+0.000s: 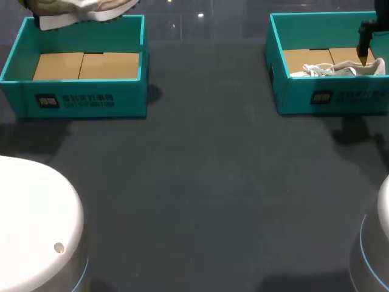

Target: Take the shoe out of the shoebox, open the shoe tongue, remove and reinsert the insole, then place the shoe into the shoebox

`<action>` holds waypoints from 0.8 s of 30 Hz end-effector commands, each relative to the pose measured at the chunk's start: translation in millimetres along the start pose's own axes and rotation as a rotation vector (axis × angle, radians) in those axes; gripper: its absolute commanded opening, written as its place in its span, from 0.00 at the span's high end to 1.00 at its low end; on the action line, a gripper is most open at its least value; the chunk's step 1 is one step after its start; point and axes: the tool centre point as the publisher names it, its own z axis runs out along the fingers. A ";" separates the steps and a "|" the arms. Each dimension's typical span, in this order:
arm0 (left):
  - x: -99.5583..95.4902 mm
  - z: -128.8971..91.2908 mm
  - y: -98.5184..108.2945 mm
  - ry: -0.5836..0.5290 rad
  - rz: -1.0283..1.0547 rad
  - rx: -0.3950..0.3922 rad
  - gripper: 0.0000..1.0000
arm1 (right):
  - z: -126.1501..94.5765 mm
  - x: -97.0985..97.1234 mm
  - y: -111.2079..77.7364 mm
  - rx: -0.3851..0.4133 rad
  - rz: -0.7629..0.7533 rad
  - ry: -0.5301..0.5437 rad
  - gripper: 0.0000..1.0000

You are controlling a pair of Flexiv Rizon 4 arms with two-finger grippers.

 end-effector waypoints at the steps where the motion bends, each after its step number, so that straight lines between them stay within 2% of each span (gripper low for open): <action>1: -3.5 -4.4 -68.4 0.006 -0.002 -0.208 1.00 | -0.1 0.2 -0.8 -0.001 0.001 0.000 0.00; 10: -3.5 -4.4 -68.4 0.006 -0.002 -0.208 1.00 | -0.1 0.2 -0.8 -0.001 0.001 0.000 0.00; 15: -21.2 -8.0 -125.6 -0.011 0.050 -0.254 1.00 | -0.1 0.2 -0.8 -0.001 0.001 0.000 0.00; 23: -47.7 -14.5 -198.4 0.013 0.100 -0.306 1.00 | -0.1 0.2 -0.8 -0.001 0.001 0.000 0.00; 24: -50.3 -14.5 -206.2 0.009 0.114 -0.294 1.00 | -0.1 0.2 -0.8 -0.001 0.001 0.000 0.00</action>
